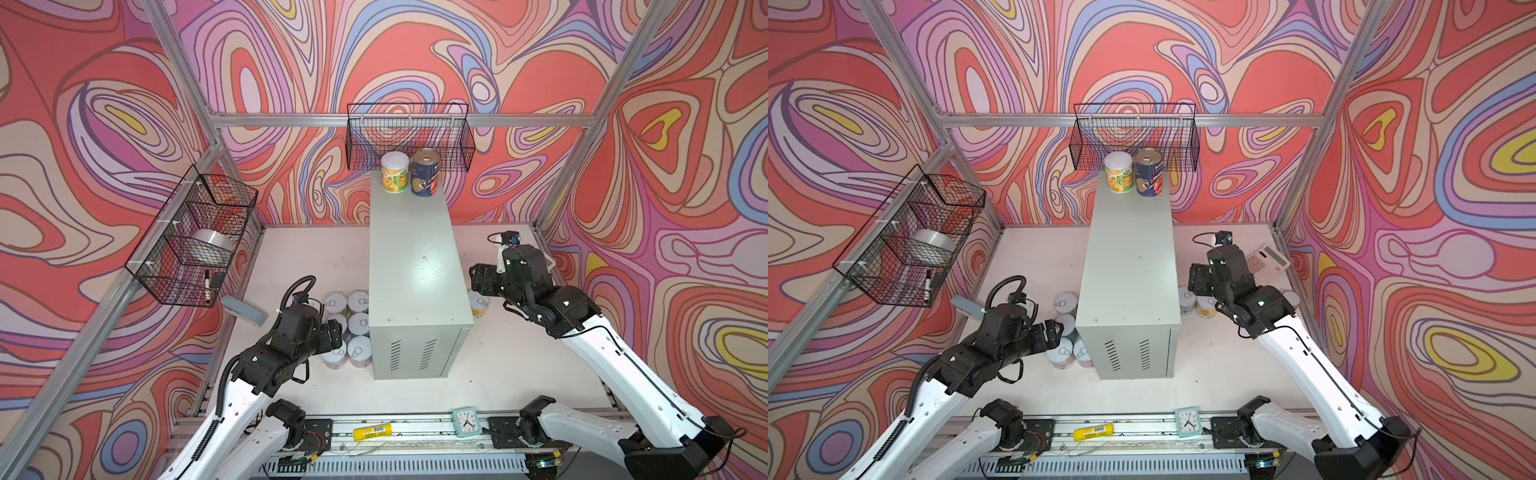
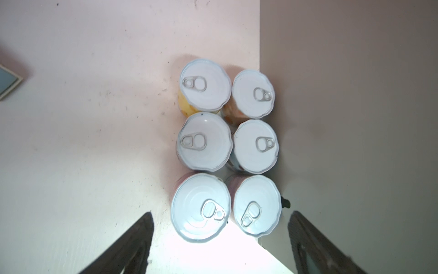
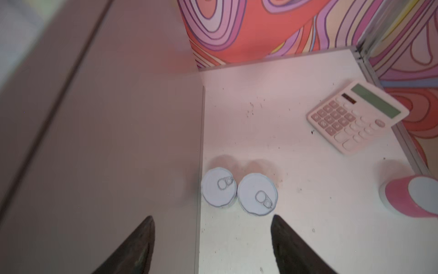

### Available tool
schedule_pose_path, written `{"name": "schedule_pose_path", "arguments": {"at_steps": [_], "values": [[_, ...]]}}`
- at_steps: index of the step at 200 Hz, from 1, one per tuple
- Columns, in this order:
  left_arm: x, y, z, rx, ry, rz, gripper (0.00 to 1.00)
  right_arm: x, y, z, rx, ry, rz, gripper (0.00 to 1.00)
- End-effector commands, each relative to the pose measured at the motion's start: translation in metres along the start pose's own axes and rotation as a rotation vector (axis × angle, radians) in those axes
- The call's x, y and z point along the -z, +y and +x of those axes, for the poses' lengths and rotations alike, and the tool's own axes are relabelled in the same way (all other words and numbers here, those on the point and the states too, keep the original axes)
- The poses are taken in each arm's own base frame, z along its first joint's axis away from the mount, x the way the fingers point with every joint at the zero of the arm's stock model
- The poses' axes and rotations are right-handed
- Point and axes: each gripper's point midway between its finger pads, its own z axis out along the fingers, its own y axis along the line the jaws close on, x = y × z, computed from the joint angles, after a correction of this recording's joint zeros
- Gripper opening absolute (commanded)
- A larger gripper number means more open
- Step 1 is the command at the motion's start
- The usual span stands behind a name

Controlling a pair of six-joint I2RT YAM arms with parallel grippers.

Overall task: Place and organize the canned foods onto the counter
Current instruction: 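Open and withdraw the right gripper while the left gripper lowers toward the white-lidded cans, then lower the left gripper onto the white-lidded cans nearest the robot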

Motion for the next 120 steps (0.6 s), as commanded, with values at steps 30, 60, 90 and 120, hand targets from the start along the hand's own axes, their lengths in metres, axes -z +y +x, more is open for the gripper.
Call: {"name": "schedule_pose_path", "arguments": {"at_steps": [30, 60, 90, 120], "values": [[-0.017, 0.016, 0.043, -0.006, 0.088, -0.112, 0.90, -0.006, -0.008, 0.033, -0.071, 0.062, -0.012, 0.79], [-0.026, 0.021, 0.057, 0.040, 0.093, -0.102, 0.88, -0.014, -0.010, 0.043, -0.077, 0.075, -0.010, 0.79], [-0.023, 0.029, 0.061, 0.044, 0.083, -0.122, 0.87, -0.018, -0.008, 0.044, -0.076, 0.080, -0.016, 0.78], [-0.029, 0.023, 0.063, 0.039, 0.093, -0.094, 0.87, -0.020, -0.007, 0.044, -0.076, 0.083, -0.017, 0.78]]}}
